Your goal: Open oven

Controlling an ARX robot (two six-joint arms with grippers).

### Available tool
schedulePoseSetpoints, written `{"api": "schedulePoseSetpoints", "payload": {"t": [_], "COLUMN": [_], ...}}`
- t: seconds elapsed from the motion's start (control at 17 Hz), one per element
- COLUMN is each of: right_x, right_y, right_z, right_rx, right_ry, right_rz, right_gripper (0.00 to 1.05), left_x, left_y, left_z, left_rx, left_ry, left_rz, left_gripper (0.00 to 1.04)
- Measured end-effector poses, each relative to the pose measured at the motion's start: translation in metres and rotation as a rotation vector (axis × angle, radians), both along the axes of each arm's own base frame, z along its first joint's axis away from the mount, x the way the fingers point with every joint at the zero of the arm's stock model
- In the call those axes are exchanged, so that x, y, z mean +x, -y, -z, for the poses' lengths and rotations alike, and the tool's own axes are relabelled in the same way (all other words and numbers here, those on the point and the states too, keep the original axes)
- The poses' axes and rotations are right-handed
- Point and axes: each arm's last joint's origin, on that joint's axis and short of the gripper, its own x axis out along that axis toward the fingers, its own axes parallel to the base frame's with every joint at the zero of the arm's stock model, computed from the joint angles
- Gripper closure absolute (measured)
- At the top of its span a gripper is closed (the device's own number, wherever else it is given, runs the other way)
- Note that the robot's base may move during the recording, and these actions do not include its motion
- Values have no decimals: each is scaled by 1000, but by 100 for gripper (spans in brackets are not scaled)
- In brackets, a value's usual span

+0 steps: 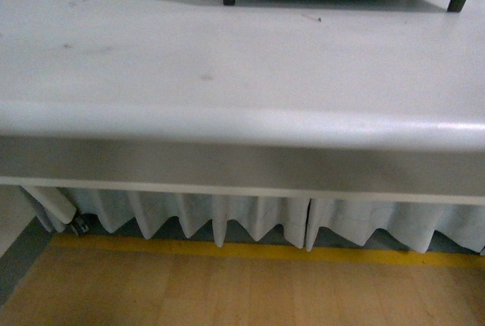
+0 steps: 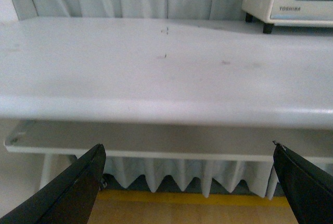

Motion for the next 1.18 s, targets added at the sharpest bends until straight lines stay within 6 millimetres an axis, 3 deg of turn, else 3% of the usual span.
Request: {"api": "schedulePoseSetpoints", "payload": {"t": [1.18], "right_x": [0], "right_y": [0], "right_z": [0], "right_rx": [-2], "right_ry": [1], "right_rz": [0], "right_gripper": [6], "left_x": [0], "left_y": [0], "left_z": [0], "left_rx": [0], "left_ry": [0], "left_rz": [0], "left_gripper": [7]}}
